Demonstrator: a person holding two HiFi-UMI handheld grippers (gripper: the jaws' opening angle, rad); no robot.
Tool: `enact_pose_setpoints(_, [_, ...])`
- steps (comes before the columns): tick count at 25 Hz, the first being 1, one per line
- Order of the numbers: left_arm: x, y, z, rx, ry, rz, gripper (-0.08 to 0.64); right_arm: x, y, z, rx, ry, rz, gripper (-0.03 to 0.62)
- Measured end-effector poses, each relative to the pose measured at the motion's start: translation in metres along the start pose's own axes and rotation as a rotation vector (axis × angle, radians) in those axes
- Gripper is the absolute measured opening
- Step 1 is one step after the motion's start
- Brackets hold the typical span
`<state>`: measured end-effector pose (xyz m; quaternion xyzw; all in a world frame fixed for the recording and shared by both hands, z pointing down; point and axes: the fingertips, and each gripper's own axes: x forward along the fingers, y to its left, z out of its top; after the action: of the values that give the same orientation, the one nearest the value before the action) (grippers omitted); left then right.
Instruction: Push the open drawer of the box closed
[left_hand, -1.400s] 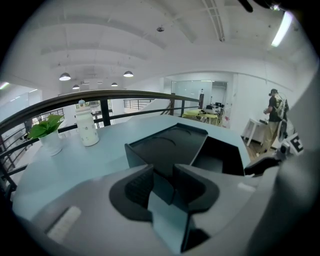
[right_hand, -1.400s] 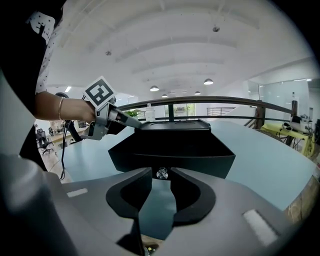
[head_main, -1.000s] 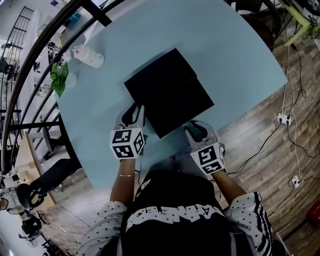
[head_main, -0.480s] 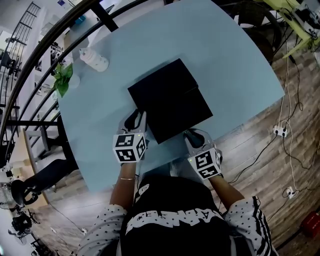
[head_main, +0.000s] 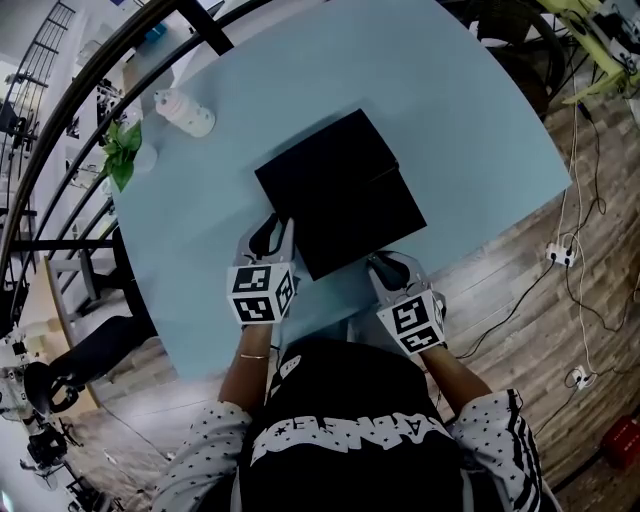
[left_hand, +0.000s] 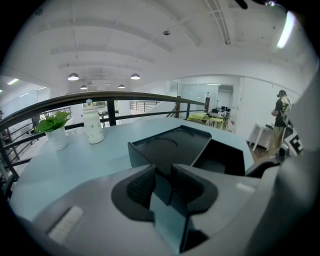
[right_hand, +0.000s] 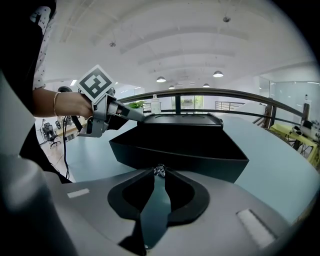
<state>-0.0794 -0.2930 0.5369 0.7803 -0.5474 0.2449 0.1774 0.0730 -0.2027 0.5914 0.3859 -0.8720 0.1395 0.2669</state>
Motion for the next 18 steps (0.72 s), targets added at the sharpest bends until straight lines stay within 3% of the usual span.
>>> enact_pose_setpoints(18, [0.001,0.000,0.001,0.017,0.013,-0.017,0.000,0.012,-0.009,0.010,0.027,0.010,-0.006,0.071])
